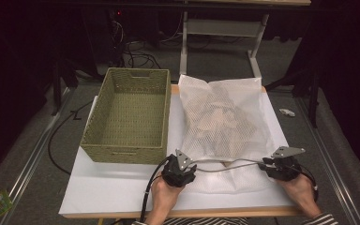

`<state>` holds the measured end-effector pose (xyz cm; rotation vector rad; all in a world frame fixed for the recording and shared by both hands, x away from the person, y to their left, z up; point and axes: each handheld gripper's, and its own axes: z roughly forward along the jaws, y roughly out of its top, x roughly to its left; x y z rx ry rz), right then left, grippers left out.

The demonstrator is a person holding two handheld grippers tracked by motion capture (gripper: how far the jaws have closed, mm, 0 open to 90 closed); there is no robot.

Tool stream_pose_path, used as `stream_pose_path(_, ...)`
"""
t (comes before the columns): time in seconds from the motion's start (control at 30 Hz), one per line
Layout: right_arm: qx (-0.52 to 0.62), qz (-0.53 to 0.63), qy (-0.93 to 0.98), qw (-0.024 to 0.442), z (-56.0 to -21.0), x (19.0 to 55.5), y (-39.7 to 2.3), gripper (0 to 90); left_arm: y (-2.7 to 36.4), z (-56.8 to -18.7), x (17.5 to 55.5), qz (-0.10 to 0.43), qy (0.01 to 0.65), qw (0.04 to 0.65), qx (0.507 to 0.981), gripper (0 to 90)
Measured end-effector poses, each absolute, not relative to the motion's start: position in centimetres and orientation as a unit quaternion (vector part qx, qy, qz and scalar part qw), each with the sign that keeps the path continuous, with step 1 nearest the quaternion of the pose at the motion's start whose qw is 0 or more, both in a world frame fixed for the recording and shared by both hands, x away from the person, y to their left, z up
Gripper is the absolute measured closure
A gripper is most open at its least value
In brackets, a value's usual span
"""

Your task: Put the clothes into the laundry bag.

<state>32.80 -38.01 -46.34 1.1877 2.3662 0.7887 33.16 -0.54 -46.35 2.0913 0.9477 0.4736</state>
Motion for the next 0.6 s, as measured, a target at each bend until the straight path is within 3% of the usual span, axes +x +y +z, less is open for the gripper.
stream_pose_path(0.13, 0.417, 0.276, 0.844, 0.192, -46.2, 32.8, -38.2, 84.1, -0.4, -46.7, 33.4, 0.177, 0.374, 0.381, 0.827, 67.4)
stream_pose_path(0.27, 0.414, 0.276, 0.843, 0.203, -46.2, 32.7, -38.3, 89.6, -0.5, -46.9, 33.4, 0.185, 0.368, 0.363, 0.836, 86.1)
stream_pose_path(0.47, 0.415, 0.284, 0.835, 0.222, -45.5, 31.3, -39.1, 89.9, 0.1, -44.9, 32.1, 0.223, 0.350, 0.378, 0.827, 88.7)
stream_pose_path(0.6, 0.420, 0.285, 0.833, 0.220, -45.3, 30.1, -39.4, 89.8, 0.5, -45.4, 32.3, 0.202, 0.353, 0.357, 0.841, 87.2)
